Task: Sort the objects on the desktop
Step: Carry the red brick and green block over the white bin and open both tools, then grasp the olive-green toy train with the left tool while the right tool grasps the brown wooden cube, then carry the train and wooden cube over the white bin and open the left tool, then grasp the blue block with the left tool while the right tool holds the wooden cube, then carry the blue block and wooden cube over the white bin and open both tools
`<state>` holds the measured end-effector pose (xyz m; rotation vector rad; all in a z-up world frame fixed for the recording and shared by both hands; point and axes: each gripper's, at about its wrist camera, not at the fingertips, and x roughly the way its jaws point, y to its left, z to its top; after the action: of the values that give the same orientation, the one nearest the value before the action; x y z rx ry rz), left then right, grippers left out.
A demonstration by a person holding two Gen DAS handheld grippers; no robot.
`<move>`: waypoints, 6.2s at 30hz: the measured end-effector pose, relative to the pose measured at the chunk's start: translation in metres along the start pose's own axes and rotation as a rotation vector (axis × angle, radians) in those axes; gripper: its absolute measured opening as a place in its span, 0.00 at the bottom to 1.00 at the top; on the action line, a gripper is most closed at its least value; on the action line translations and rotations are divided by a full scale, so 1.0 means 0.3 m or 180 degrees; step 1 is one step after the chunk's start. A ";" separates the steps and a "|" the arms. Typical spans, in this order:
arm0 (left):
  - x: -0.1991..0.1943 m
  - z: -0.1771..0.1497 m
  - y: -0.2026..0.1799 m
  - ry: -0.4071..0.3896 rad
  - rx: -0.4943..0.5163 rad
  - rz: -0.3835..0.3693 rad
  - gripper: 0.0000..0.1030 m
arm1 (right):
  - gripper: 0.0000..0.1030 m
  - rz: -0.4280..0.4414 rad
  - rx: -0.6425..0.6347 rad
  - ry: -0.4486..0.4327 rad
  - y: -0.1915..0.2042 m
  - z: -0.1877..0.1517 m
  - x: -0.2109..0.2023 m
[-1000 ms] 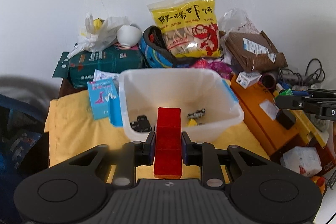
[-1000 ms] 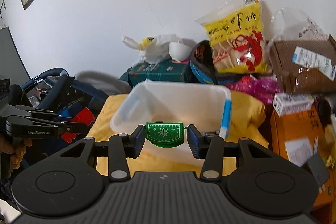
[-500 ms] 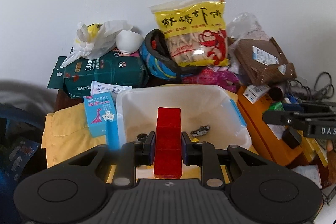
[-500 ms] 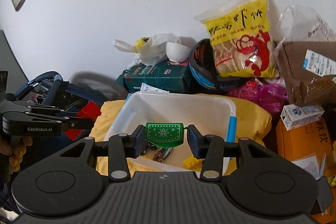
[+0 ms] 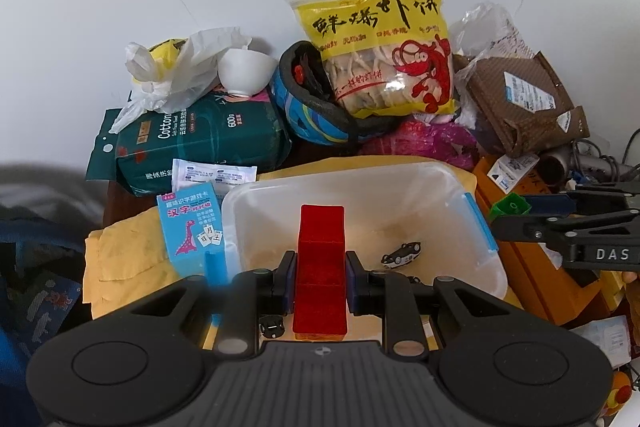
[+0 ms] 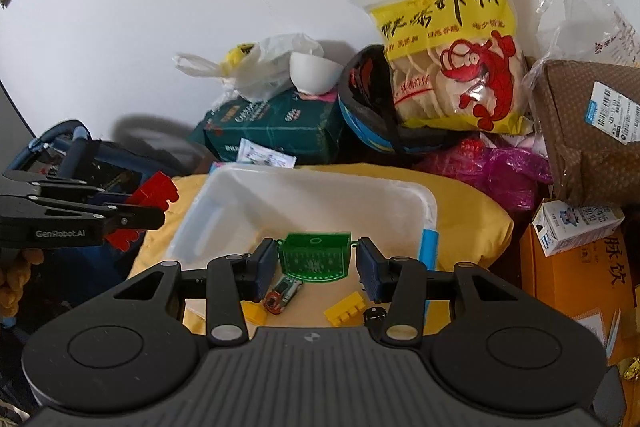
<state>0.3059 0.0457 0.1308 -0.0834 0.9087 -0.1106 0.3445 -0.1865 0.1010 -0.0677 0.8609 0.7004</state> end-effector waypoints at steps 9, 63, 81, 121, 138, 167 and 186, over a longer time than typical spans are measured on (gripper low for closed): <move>0.070 0.008 0.014 0.0049 -0.0037 0.0284 0.64 | 0.69 -0.0163 -0.0040 0.0150 -0.004 0.030 0.079; 0.053 -0.964 -0.285 -0.0020 0.0088 -0.0243 0.34 | 0.36 -0.0416 0.0383 0.0012 -0.034 -0.965 -0.091; -0.191 -0.651 -0.036 -0.0450 -0.0168 -0.0045 0.34 | 0.36 0.0018 0.0053 -0.0650 0.110 -0.602 -0.207; -0.078 -0.436 -0.012 -0.0507 0.0120 0.0066 0.55 | 0.78 -0.0103 -0.0398 -0.0327 0.099 -0.303 -0.082; 0.170 -0.882 -0.154 0.0003 0.0007 -0.0130 0.55 | 0.51 -0.0136 -0.0513 0.0271 0.206 -0.897 0.137; 0.193 -0.924 -0.136 0.0026 -0.0240 -0.0209 0.40 | 0.39 -0.0149 -0.0253 0.0307 0.133 -0.953 0.064; -0.024 -0.862 -0.066 -0.0193 -0.0354 -0.0186 0.37 | 0.32 -0.0168 -0.0023 0.0002 0.162 -0.964 -0.077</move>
<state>0.0960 0.0204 -0.0195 -0.2157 0.8517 -0.1114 0.1109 -0.2555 -0.0638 -0.0967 0.8542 0.6540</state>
